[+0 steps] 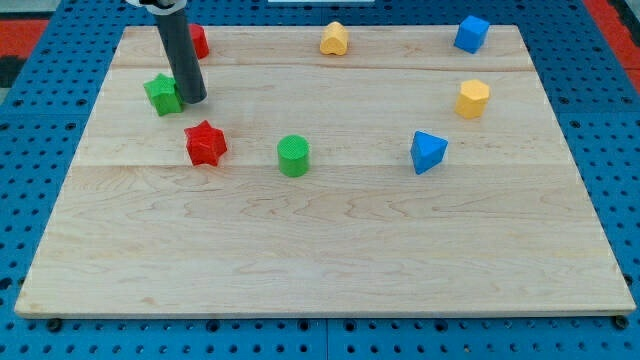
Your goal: Push the yellow hexagon into blue triangle
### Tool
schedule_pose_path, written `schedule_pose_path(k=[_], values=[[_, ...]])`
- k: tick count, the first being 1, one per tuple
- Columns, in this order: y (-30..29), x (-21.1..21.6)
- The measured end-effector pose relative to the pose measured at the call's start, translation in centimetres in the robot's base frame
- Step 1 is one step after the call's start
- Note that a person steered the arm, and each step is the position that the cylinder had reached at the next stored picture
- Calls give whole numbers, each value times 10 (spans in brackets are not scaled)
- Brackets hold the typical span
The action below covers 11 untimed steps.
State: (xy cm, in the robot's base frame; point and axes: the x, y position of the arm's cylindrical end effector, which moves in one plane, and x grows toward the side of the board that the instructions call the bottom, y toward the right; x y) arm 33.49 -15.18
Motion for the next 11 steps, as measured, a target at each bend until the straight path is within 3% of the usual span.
schedule_pose_path(k=[1, 2, 3, 4, 5, 6, 8, 11], values=[[16, 21], [-16, 39], [73, 35], [157, 6], [248, -49], [323, -59], [348, -9], [336, 77]])
